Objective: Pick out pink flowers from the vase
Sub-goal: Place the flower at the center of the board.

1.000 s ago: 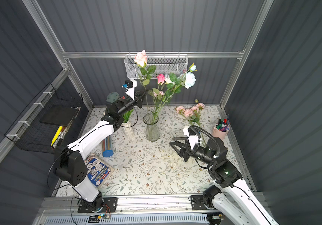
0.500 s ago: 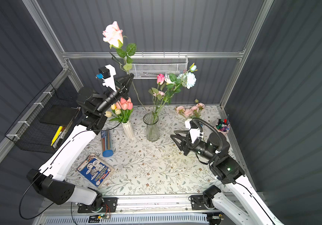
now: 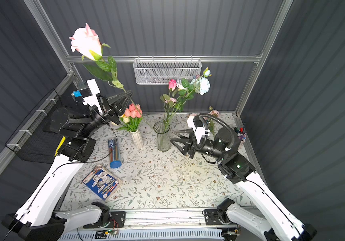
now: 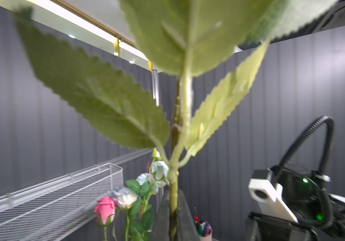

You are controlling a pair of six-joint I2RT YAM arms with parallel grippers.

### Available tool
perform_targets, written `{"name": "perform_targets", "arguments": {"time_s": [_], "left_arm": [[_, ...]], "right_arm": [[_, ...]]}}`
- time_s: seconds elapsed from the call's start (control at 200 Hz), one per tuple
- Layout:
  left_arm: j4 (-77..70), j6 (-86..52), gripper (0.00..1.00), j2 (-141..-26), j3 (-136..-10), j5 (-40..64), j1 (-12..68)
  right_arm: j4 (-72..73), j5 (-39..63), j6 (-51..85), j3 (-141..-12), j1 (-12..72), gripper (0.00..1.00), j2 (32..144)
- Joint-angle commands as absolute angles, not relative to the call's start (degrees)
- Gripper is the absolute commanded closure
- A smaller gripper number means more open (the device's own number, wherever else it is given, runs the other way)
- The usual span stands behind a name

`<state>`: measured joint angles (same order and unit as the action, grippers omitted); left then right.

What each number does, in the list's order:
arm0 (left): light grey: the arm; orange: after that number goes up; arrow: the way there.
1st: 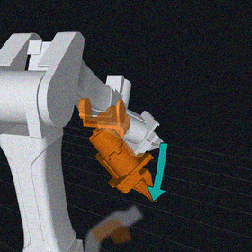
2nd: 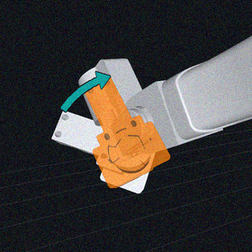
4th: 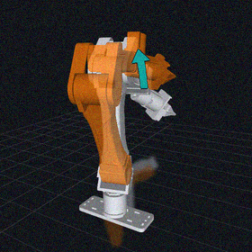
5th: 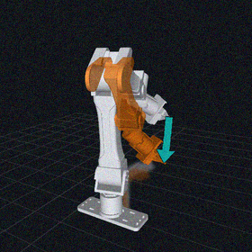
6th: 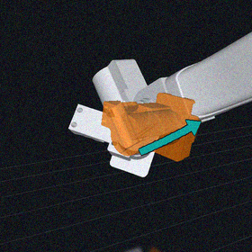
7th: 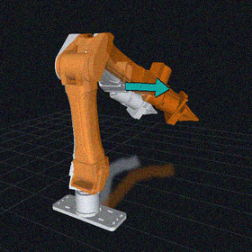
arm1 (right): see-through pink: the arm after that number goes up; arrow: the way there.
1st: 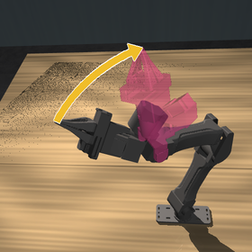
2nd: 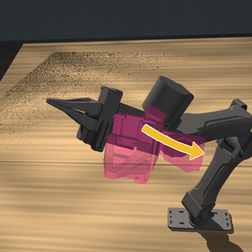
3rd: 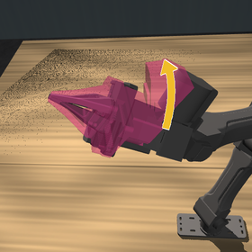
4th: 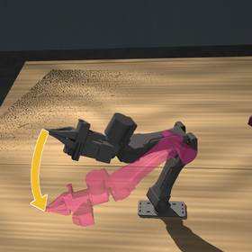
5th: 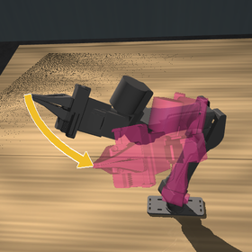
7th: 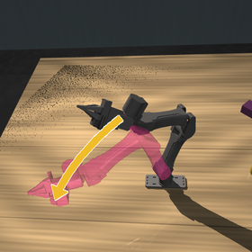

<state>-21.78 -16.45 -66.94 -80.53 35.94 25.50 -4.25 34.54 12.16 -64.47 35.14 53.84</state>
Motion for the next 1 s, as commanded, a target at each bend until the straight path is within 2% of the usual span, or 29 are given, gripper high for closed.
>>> {"name": "perform_targets", "arguments": {"time_s": [0.0, 0.09, 0.245, 0.33, 0.465, 0.88, 0.951, 0.996], "left_arm": [[-26.25, -20.06, 1.00, -67.03, -75.06, 44.30, 26.46], [-26.37, -16.68, 1.00, -66.69, -73.30, 45.83, 28.33], [-29.36, -7.80, 1.00, -66.79, -68.96, 47.19, 33.38], [-34.81, -8.22, 1.00, -67.63, -66.48, 48.93, 34.19], [-39.92, -10.71, 1.00, -68.84, -65.21, 50.36, 34.37], [-42.09, -13.23, 1.00, -69.08, -64.50, 48.93, 34.45], [-42.29, -14.09, 1.00, -69.43, -64.90, 48.76, 34.45], [-42.61, -14.61, 1.00, -69.62, -65.01, 48.76, 34.45]], "right_arm": [[-1.81, 36.44, 6.57, -66.27, 36.59, 0.44, 55.77], [1.82, 37.18, 3.09, -66.02, 37.35, 0.35, 57.76], [1.67, 39.68, 0.52, -69.61, 37.70, 0.34, 62.08], [3.00, 42.66, -0.81, -70.22, 37.89, 0.34, 63.77], [4.88, 41.18, -1.82, -70.29, 37.99, 0.35, 65.00], [4.56, 40.98, -1.34, -71.28, 39.20, 0.49, 68.92], [4.66, 40.64, -1.64, -71.53, 39.82, 0.55, 69.26], [4.66, 40.53, -1.79, -71.65, 39.98, 0.63, 69.26]]}}
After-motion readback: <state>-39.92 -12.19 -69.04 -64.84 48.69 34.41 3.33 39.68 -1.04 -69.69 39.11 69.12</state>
